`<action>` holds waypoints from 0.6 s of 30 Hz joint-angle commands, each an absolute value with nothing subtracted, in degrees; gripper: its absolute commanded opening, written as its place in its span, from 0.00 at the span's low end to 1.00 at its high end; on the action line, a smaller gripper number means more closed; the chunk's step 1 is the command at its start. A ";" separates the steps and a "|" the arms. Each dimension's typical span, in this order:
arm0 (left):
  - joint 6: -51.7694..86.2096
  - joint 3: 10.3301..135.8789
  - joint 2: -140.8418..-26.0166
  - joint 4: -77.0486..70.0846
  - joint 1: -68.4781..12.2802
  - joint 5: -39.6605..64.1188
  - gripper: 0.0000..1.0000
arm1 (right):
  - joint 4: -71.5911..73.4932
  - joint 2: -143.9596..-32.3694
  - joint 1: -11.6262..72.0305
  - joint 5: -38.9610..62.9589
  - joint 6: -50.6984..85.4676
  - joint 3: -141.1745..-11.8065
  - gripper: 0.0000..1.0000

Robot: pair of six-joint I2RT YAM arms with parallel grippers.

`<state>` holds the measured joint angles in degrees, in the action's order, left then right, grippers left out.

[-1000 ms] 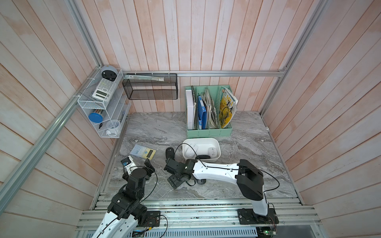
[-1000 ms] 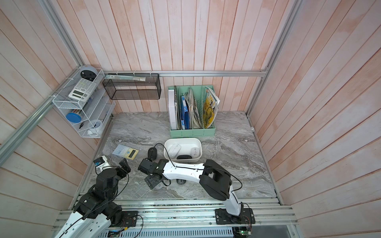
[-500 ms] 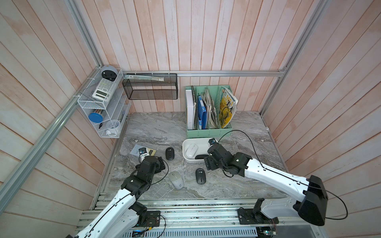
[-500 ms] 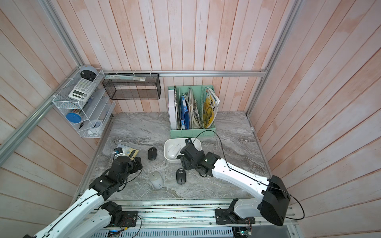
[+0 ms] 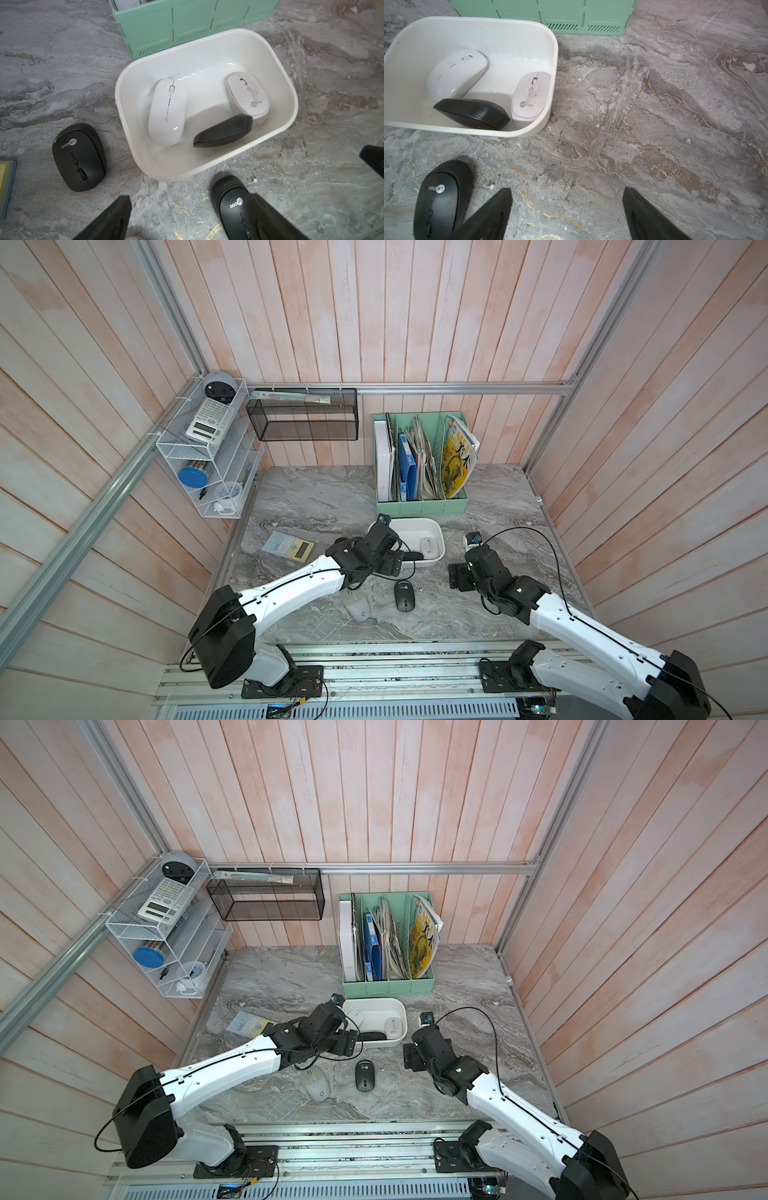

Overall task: Take out the mouse from the storage box
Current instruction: Adjust the mouse in the storage box.

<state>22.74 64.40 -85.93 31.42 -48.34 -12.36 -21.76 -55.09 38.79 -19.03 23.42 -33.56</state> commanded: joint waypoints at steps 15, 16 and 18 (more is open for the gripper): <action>2.29 91.44 -110.58 52.67 -46.69 -4.74 0.76 | -15.52 -53.70 37.76 -17.46 24.61 -30.19 0.91; 2.21 92.26 -111.07 52.77 -46.26 -4.66 0.74 | -15.38 -53.86 37.63 -17.28 24.61 -30.15 0.90; 1.98 93.53 -111.94 52.65 -45.80 -3.92 0.72 | -15.33 -53.98 37.64 -17.05 24.70 -30.23 0.91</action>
<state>4.01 90.89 -111.18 51.11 -46.68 -5.13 -16.34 -54.39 38.00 -17.80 23.99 -30.79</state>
